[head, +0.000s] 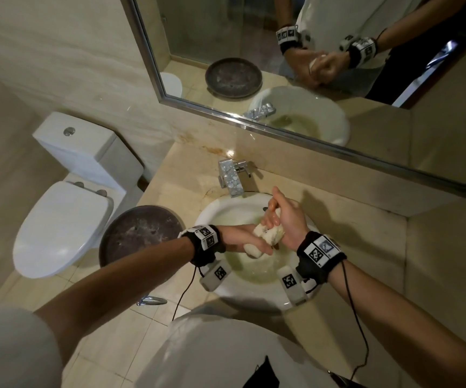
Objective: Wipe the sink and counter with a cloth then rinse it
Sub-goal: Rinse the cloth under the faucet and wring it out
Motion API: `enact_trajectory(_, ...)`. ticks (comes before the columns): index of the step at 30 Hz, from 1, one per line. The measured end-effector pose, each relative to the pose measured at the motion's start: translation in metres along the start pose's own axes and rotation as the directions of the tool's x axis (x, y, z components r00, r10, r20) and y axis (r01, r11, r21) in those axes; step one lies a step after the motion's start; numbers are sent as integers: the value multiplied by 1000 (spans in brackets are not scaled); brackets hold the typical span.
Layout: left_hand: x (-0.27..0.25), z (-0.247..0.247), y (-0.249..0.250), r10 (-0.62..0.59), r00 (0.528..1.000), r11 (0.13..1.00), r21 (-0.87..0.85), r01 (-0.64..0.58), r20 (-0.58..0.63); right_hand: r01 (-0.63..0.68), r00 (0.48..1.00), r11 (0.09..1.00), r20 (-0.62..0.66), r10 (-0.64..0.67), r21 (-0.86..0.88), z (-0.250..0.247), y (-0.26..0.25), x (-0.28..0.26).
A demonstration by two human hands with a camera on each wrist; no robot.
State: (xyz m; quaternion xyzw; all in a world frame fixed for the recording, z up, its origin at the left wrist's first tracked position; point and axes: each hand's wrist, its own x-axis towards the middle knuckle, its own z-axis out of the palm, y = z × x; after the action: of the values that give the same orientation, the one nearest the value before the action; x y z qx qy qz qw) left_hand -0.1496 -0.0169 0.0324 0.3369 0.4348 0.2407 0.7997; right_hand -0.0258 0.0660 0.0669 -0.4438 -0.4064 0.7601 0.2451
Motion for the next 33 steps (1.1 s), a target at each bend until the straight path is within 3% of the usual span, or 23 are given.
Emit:
enact_trajectory(3, -1, 11, -6, 75, 993, 976, -211, -54, 95, 27, 995, 1000, 93, -27, -7, 5, -9, -4)
enact_trajectory(5, -6, 14, -1, 76, 993, 983, -174, -60, 88, 21, 993, 999, 113, -18, -25, 5, -10, -5)
enact_trajectory(9, -6, 15, 3, 41, 983, 985, 170, -11, -177, 14, 997, 998, 80, -9, -65, 4, -3, -4)
enact_trajectory(15, 12, 15, -10, 93, 882, 909, 402, 115, -462, -36, 991, 999, -127, 33, -21, 4, 11, 3)
enact_trajectory(20, 24, 12, -21, 185, 816, 758, 608, 236, -548, -89, 934, 995, -344, 96, 37, 0, 33, 12)
enact_trajectory(27, 32, 10, -31, 279, 789, 528, 774, 350, -547, -173, 785, 967, -566, 251, 188, -1, 43, 11)
enact_trajectory(31, 33, 7, -33, 345, 800, 330, 861, 386, -491, -159, 695, 920, -621, 362, 358, -8, 55, 16)
enact_trajectory(33, 32, 6, -34, 369, 820, 232, 898, 375, -438, -200, 675, 904, -615, 407, 378, -15, 64, 16)
